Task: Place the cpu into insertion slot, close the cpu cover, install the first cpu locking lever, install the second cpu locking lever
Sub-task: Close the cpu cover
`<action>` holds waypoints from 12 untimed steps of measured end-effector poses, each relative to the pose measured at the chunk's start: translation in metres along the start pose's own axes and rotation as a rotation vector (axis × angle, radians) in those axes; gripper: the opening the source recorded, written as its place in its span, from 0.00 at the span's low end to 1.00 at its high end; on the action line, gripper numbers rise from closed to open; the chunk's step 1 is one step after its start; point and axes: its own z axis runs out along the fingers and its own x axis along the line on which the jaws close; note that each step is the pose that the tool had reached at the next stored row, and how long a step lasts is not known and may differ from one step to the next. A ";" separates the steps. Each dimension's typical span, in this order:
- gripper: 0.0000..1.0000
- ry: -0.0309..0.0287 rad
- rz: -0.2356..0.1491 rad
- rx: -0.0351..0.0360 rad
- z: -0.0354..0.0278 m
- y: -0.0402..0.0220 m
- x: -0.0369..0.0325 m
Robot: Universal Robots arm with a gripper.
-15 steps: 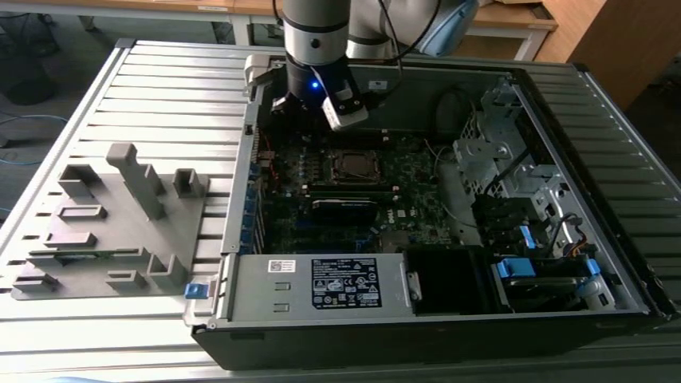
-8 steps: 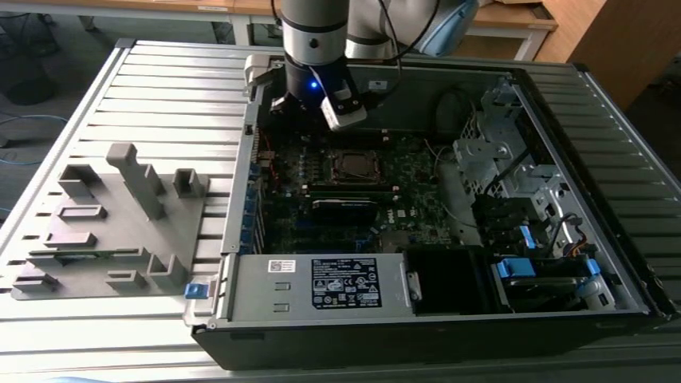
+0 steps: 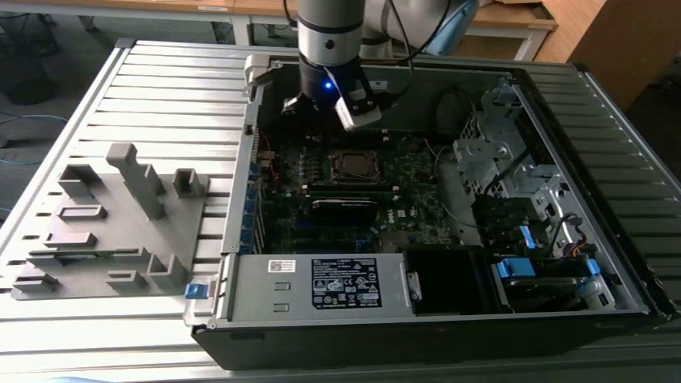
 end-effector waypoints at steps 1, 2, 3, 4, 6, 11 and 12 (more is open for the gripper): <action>0.11 0.0000 0.000 -0.0001 0.0001 0.0002 -0.0035; 0.11 0.0000 0.000 0.0000 0.0002 0.0003 -0.0072; 0.11 0.0000 0.000 0.0000 0.0003 0.0005 -0.0107; 0.11 0.0000 0.000 0.0000 0.0004 0.0007 -0.0142; 0.11 0.0000 0.000 0.0000 0.0006 0.0010 -0.0212; 0.11 0.0000 0.000 0.0000 0.0009 0.0015 -0.0317; 0.11 -0.0003 0.000 0.0000 0.0009 0.0015 -0.0317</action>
